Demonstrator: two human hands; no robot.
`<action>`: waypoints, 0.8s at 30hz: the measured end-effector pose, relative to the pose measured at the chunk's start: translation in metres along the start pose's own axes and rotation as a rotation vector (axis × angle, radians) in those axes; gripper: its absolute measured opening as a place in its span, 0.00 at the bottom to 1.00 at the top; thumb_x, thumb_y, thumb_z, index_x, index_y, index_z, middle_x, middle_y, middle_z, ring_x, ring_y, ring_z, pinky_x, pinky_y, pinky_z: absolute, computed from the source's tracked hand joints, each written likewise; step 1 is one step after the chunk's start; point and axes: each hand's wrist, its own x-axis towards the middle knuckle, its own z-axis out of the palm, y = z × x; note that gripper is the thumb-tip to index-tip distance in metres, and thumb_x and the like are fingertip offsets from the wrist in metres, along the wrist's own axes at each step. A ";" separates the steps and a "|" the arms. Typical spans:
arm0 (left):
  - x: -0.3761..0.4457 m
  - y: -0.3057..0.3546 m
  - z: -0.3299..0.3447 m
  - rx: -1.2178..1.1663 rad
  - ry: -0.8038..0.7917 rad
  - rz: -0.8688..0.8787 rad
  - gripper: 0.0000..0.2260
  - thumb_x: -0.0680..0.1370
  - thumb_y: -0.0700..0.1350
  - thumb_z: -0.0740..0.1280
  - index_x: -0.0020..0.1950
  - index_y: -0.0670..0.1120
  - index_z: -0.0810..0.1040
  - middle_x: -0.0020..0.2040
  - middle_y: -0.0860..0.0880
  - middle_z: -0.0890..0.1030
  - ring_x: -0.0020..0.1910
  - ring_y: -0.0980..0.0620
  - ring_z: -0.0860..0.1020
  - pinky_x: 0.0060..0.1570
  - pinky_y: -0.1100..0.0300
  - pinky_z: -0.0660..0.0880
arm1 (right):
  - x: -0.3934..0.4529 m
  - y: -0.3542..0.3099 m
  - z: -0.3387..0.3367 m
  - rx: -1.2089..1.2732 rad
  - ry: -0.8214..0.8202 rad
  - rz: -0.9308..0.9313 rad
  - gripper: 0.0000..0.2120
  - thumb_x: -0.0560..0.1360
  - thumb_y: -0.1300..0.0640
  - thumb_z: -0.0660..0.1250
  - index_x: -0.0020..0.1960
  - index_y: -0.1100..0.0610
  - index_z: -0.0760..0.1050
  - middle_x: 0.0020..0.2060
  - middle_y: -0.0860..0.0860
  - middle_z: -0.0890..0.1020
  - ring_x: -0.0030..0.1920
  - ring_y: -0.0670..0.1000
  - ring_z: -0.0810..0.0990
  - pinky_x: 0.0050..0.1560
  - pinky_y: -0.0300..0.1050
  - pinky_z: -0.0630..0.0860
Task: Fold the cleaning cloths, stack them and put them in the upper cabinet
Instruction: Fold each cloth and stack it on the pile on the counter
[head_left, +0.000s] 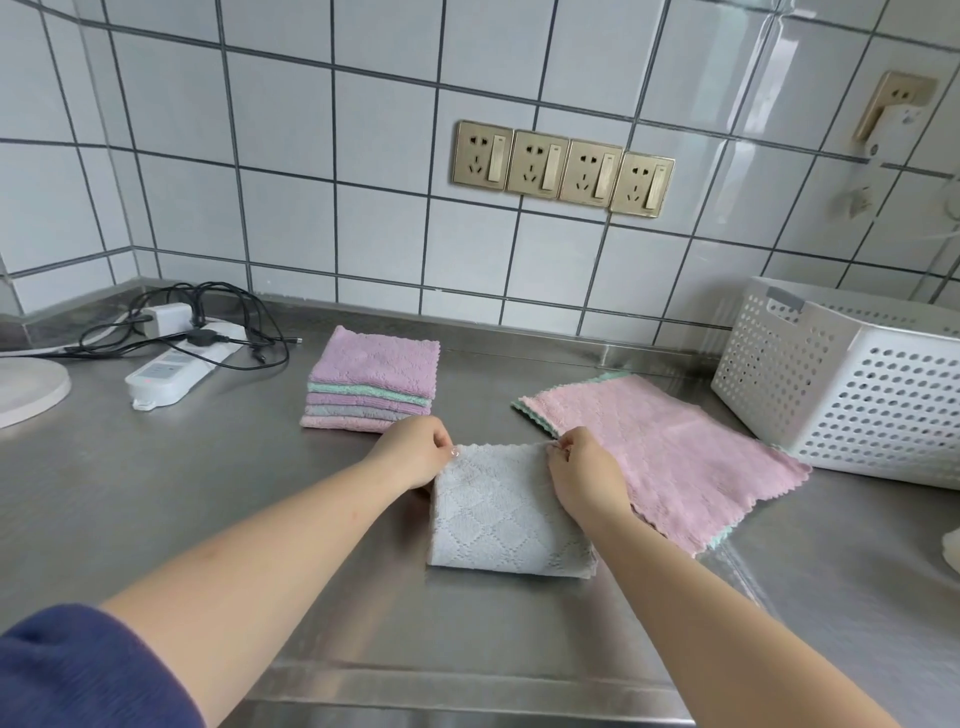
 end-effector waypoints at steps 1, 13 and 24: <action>0.001 -0.001 -0.001 -0.006 0.001 -0.009 0.05 0.77 0.45 0.65 0.45 0.45 0.79 0.42 0.47 0.80 0.41 0.49 0.76 0.41 0.61 0.69 | 0.002 -0.001 0.001 -0.027 0.005 -0.011 0.08 0.79 0.52 0.56 0.54 0.54 0.68 0.41 0.51 0.76 0.43 0.55 0.74 0.40 0.45 0.69; -0.018 0.028 0.022 0.438 -0.054 0.411 0.15 0.79 0.49 0.56 0.64 0.47 0.72 0.66 0.48 0.72 0.66 0.45 0.69 0.63 0.52 0.67 | 0.013 0.004 0.010 -0.130 -0.004 -0.018 0.05 0.76 0.57 0.61 0.50 0.57 0.72 0.46 0.55 0.81 0.42 0.55 0.75 0.38 0.43 0.68; -0.030 0.022 0.044 0.596 -0.255 0.289 0.25 0.81 0.50 0.48 0.77 0.46 0.49 0.78 0.48 0.50 0.77 0.48 0.47 0.74 0.46 0.44 | -0.037 -0.016 0.018 -0.348 -0.178 -0.427 0.21 0.80 0.49 0.45 0.71 0.46 0.64 0.72 0.42 0.65 0.74 0.46 0.59 0.72 0.59 0.51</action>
